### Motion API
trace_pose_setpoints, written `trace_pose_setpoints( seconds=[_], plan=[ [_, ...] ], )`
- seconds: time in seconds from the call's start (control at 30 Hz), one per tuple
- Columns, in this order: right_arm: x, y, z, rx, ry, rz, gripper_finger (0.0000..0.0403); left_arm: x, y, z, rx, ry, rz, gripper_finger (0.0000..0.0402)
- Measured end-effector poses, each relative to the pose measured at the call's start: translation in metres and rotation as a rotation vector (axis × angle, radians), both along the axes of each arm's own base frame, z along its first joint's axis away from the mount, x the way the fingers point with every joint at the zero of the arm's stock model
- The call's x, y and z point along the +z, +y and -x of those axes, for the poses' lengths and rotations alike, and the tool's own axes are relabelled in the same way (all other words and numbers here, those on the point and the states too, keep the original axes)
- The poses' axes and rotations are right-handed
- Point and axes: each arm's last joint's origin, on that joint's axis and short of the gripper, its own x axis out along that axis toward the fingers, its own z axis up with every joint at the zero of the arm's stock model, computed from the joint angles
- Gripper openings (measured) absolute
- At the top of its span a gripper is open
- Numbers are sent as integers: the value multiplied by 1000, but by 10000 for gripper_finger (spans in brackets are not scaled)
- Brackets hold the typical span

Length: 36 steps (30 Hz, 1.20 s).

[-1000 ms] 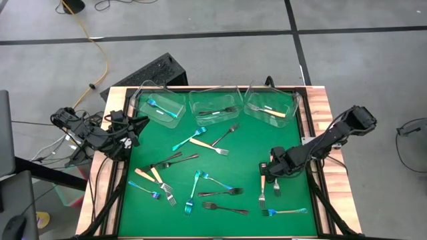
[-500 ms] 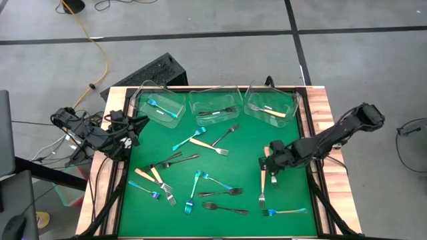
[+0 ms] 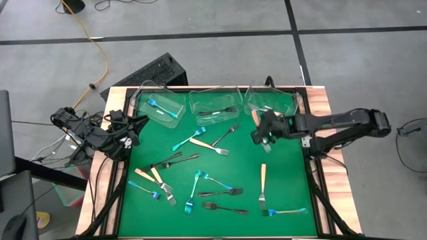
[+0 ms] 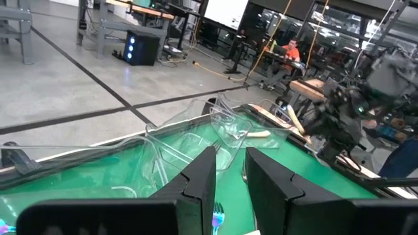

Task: Sort silverware by color (type)
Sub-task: Put the yellow fork into the right transparent bin

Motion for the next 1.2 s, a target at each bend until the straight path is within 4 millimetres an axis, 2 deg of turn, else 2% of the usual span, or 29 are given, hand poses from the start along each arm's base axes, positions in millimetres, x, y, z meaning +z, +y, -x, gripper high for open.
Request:
trace_pose_setpoints(
  seconds=[0.27,0.4,0.5,0.77,1.0,1.2],
  plan=[
    [44,-61,-8,86,137,264,72,0,0,0,0,1,-2,69],
    [51,-90,-5,123,242,390,72,0,0,0,0,5,-4,69],
    [44,-110,-2,119,357,421,72,-2,0,1,2,15,-2,69],
    [3,-151,-1,141,594,301,72,-4,0,1,-3,18,12,69],
    [-33,-170,-8,225,674,173,72,-4,0,1,-2,16,14,69],
    [-50,-178,-7,264,672,82,72,-4,0,1,-2,16,14,69]
  ],
)
